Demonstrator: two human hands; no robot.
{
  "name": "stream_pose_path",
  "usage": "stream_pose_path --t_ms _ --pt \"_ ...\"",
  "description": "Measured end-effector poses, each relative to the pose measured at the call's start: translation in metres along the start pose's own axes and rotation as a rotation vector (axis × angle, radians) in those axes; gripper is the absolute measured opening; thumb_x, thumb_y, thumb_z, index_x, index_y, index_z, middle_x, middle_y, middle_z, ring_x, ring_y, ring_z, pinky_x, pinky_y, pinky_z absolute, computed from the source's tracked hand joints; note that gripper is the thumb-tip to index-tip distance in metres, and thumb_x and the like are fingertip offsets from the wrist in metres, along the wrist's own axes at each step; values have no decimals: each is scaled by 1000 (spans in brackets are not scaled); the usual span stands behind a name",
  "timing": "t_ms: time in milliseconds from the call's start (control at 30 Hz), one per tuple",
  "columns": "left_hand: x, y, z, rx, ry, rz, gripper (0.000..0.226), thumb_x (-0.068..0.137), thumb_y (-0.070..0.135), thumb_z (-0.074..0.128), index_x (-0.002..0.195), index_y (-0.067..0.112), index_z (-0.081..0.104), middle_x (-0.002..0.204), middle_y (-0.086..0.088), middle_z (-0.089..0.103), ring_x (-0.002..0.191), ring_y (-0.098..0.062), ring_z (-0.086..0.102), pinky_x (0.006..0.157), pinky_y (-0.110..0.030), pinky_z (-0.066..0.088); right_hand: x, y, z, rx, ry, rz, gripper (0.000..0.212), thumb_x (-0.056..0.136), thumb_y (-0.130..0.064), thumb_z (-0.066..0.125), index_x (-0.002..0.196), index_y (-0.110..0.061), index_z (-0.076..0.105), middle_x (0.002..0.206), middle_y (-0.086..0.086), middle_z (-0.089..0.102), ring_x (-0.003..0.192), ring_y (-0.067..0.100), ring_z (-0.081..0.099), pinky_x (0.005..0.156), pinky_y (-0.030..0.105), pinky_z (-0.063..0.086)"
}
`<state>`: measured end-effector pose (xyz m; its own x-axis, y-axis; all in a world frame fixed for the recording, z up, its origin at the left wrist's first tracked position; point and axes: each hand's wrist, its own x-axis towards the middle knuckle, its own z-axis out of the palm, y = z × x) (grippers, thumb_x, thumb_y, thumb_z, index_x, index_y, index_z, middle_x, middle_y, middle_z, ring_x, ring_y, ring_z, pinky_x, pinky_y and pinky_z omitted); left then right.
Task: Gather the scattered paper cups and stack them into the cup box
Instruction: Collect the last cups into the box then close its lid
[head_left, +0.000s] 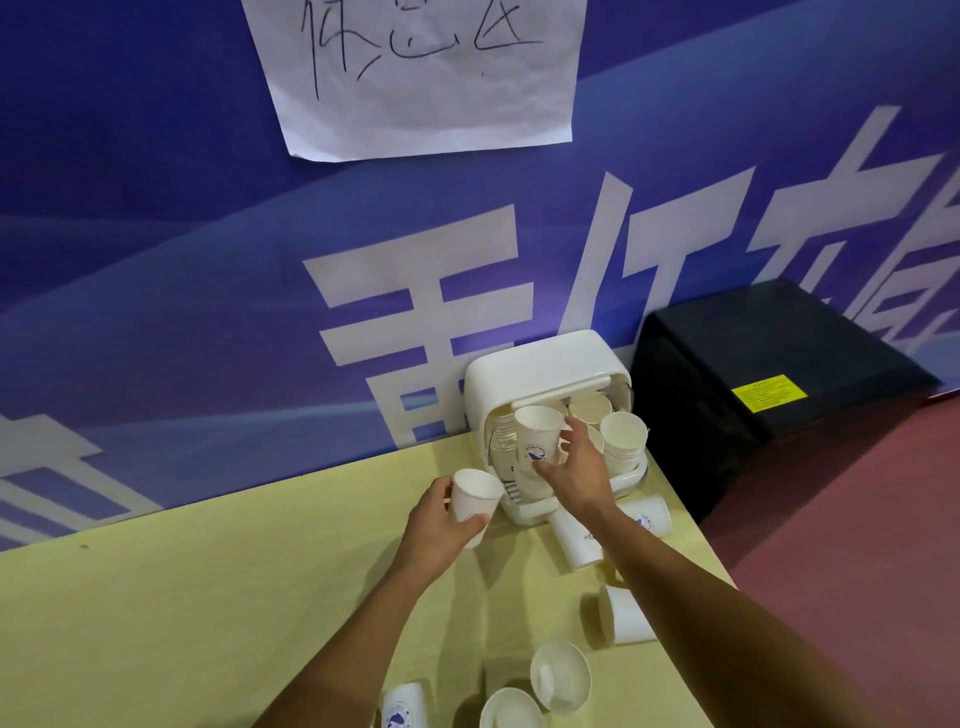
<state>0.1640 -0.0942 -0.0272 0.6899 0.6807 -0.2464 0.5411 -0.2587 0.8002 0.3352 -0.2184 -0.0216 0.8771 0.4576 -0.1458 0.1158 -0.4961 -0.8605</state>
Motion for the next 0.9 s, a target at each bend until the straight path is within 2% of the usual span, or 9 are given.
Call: stream_pose_path --t_ms 67,167,300,433,533,600,667,800,900 --pt "0 1 0 -1 -1 5 62 77 29 79 130 21 49 122 4 59 104 -15 57 80 -24 43 7 -4 0 20 3 6 85 78 -25 83 146 -21 33 133 6 60 121 27 59 93 50 55" --pt "0 -3 1 -5 -6 -10 62 77 28 79 130 21 49 122 4 59 105 -15 56 80 -24 43 15 -7 5 4 -8 6 82 77 -27 83 144 -19 36 128 6 63 118 28 60 95 44 52" --pt "0 -13 0 5 -2 -31 63 76 30 79 130 22 48 124 4 59 107 -15 56 84 -27 46 16 -5 13 3 3 10 66 78 -20 81 133 -17 45 123 4 64 114 27 59 87 33 46" --pt "0 -17 0 0 -8 -38 63 76 31 79 131 23 48 125 5 58 108 -15 56 87 -29 47 15 1 17 25 7 12 64 77 -17 80 131 -17 45 121 1 61 116 26 58 86 30 43" --pt "2 -17 1 7 -15 -34 63 77 30 79 131 22 48 125 4 58 108 -16 56 87 -28 47 15 7 21 -10 16 -4 74 76 -21 83 138 -16 44 130 3 60 122 27 57 93 32 46" --pt "5 -17 0 16 -12 -28 64 77 32 79 132 23 48 126 4 58 109 -17 56 88 -29 47 13 8 21 -50 15 3 87 77 -25 85 149 -13 37 146 6 51 132 27 50 105 36 43" --pt "7 -15 1 18 -9 -17 65 77 34 78 133 24 47 126 5 58 110 -17 56 88 -30 47 11 11 19 -55 23 6 91 79 -28 84 153 -12 33 154 6 43 138 25 44 110 37 38" --pt "12 -2 4 -11 -11 15 67 78 36 78 136 26 44 124 6 57 109 -17 57 88 -29 48 -4 13 10 9 92 -59 72 84 -33 78 145 -15 45 147 2 50 134 21 48 109 33 39" --pt "14 7 8 -36 -15 41 68 77 39 78 135 27 45 124 7 58 110 -17 57 91 -34 50 -15 13 8 69 43 -96 58 86 -44 73 135 -19 56 136 -3 59 124 16 55 106 35 45"
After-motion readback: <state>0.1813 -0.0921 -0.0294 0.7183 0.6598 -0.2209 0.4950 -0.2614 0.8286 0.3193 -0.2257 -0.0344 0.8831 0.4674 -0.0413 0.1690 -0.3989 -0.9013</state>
